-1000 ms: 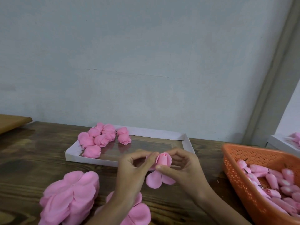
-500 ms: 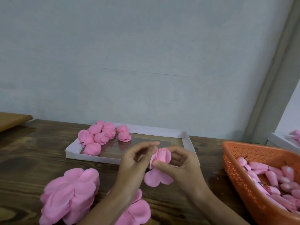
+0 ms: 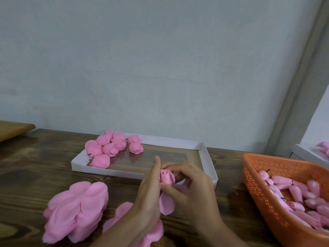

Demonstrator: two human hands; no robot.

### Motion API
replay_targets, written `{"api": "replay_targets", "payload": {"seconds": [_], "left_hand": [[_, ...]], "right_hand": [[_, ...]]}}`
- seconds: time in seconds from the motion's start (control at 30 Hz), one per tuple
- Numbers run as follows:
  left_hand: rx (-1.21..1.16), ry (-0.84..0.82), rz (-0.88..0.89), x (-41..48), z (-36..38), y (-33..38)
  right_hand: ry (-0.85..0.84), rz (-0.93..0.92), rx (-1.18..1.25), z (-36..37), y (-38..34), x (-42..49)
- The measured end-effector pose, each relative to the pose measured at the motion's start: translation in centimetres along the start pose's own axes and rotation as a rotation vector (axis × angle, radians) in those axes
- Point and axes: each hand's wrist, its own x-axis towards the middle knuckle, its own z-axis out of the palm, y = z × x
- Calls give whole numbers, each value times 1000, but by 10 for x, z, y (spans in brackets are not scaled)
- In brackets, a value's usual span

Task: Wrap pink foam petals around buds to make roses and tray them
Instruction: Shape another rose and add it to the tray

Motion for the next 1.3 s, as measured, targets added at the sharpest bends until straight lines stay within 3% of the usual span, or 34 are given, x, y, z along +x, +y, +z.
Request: {"api": "replay_targets", "payload": {"seconds": [0.13,0.23,0.37,0.53,0.63,0.8,1.0,1.13,1.3], "left_hand": [[-34,66,-19,3,0,-2],[21,170,-53,7,-1,-6],[96,267,-100,15,-18,-1],[-108,288,-202,21,-30,10],[-164,260,-206,23,-30,10],[-164,188,-138,28,-30,-1],[-257,-111,-97,27,-28,-9],[-172,-199,-35,25,-24,-11],[79,-304,123,15,-19,-10]], "right_hand": [[77,39,-64,4,-2,-1],[81,-106,-226,4,3,-2],[57,-211,-250,-3,2,6],[-346,-457,-334,-23,5,17],[-435,-501,-438,-21,8,16],[-296,-555,-418,-10,10,12],[-189,-293,-225,-11,6,10],[-67,-130,-55,-9,2,10],[76,-102,-47,-9,4,10]]}}
